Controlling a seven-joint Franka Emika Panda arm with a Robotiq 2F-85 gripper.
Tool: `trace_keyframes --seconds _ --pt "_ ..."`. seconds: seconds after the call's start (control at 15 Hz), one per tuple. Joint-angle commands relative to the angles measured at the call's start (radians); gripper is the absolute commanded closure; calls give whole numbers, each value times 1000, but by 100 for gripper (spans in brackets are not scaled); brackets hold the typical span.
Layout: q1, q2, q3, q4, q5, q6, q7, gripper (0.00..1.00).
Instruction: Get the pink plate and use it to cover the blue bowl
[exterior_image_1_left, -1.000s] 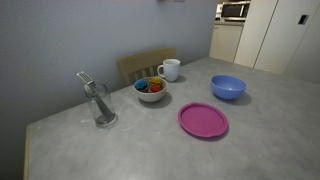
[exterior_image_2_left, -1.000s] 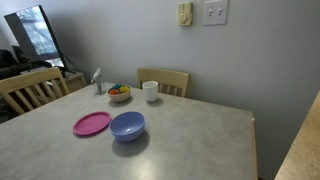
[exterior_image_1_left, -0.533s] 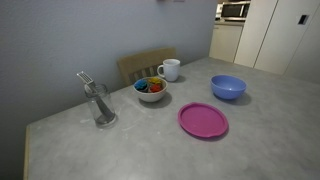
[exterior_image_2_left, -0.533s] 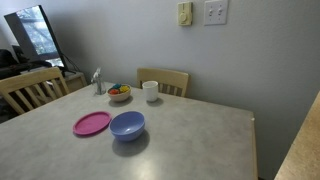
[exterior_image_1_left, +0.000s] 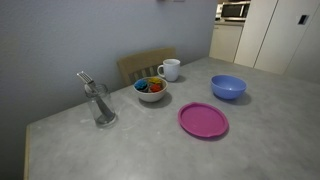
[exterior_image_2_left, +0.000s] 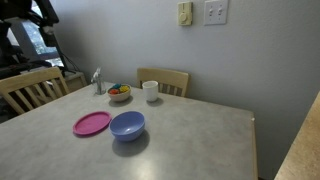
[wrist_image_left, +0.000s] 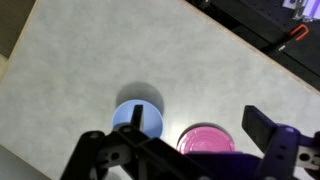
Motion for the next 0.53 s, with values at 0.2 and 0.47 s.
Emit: trace_keyframes --seconds 0.2,0.47 --pt "38 157 87 11 -12 134 -201 0" --pt "34 190 88 -47 37 335 -361 0"
